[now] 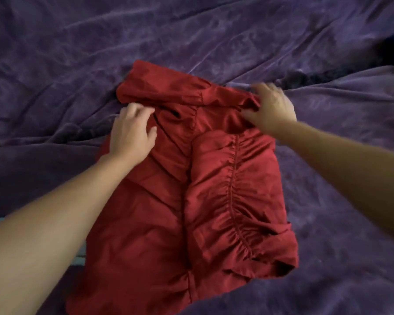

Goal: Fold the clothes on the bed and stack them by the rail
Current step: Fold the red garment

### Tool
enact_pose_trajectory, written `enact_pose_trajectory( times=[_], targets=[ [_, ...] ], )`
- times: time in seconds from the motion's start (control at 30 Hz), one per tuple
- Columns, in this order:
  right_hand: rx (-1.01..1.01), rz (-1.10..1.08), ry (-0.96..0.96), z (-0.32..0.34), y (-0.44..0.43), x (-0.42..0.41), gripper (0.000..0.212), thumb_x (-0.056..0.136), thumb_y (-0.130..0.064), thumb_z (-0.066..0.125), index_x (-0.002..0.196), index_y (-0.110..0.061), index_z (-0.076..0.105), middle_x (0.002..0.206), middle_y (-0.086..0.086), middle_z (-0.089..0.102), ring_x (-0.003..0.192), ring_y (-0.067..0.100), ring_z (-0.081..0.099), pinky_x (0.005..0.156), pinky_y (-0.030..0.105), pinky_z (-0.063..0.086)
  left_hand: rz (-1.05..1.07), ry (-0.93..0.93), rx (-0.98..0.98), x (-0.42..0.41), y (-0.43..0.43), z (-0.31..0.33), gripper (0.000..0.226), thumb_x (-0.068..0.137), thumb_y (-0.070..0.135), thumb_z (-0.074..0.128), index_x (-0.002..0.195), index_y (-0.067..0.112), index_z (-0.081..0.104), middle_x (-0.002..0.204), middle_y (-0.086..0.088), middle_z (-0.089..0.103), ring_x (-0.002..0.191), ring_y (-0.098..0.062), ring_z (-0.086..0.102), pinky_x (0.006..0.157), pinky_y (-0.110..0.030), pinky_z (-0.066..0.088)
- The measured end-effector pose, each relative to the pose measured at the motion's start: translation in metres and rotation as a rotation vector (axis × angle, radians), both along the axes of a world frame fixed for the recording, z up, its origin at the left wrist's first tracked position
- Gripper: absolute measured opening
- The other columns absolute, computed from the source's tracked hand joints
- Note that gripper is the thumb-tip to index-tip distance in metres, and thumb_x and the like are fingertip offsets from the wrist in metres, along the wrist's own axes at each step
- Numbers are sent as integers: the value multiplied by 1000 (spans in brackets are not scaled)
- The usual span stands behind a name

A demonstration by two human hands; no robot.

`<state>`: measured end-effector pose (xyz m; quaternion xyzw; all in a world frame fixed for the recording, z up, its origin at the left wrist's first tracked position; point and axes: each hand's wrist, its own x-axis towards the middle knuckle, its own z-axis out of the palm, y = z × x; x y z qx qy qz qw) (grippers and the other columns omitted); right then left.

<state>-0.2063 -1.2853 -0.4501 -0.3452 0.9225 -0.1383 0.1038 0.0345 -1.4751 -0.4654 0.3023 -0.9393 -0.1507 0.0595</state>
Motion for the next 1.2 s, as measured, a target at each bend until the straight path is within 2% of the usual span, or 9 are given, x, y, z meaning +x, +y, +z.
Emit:
enact_pose_trajectory(
  times=[0.1,0.3,0.53,0.67,0.77,0.87,0.93,1.1,1.2],
  targets=[
    [173,164,-26,-25,-47,-25,86,69,-43,76,141,-19,37,146,10,38,137,31,32,104,54,32,-17,-64,-54,-41,-12,-18,49,81,21,66,127,13,54,124,-15,49,112,-38,47,92,-49,42],
    [-131,203,23,-42,-58,-25,29,94,-37,50,104,-14,65,106,17,66,103,40,58,81,43,44,4,-246,-118,-91,-39,-43,69,79,24,69,141,21,39,148,-16,33,136,-35,30,104,-47,32],
    [-470,447,-18,20,-6,-2,30,98,-33,48,100,-10,68,88,9,69,83,31,66,71,44,51,-82,85,-222,-49,-55,22,20,72,5,57,91,10,57,87,-18,62,83,-39,58,71,-44,42],
    [-205,722,-98,20,49,70,21,96,-27,53,101,-15,70,94,5,63,84,27,63,62,40,51,-232,-166,-159,54,-9,44,27,65,7,61,91,8,67,86,-16,63,72,-37,62,55,-44,53],
    [200,837,-229,4,81,116,33,98,-44,41,112,-27,65,118,-4,56,108,20,54,81,36,50,-329,-417,-111,128,39,37,29,52,12,85,77,9,71,73,-10,63,60,-31,64,45,-36,54],
    [-82,714,-182,0,86,130,29,96,-39,48,94,-19,69,101,0,63,92,24,59,73,36,51,-265,-357,-53,162,60,25,34,76,44,61,86,13,72,85,-6,59,79,-30,61,62,-36,53],
    [-146,549,0,-8,76,126,28,94,-35,52,111,-19,67,122,5,61,109,28,56,83,39,48,-224,-311,-89,152,62,15,43,84,46,50,110,17,68,114,-11,57,105,-33,55,78,-42,47],
    [522,508,-156,-41,74,134,60,98,-50,35,152,-27,19,161,3,11,148,19,9,114,40,21,-202,-756,72,149,75,-22,62,96,49,36,151,35,11,161,-6,6,147,-25,10,115,-42,20],
    [382,428,-121,-33,85,152,58,96,-51,38,149,-26,30,158,4,21,146,22,17,113,42,23,-179,-716,98,168,87,-16,63,95,49,40,151,31,18,160,-8,10,146,-26,13,115,-43,19]
  ],
)
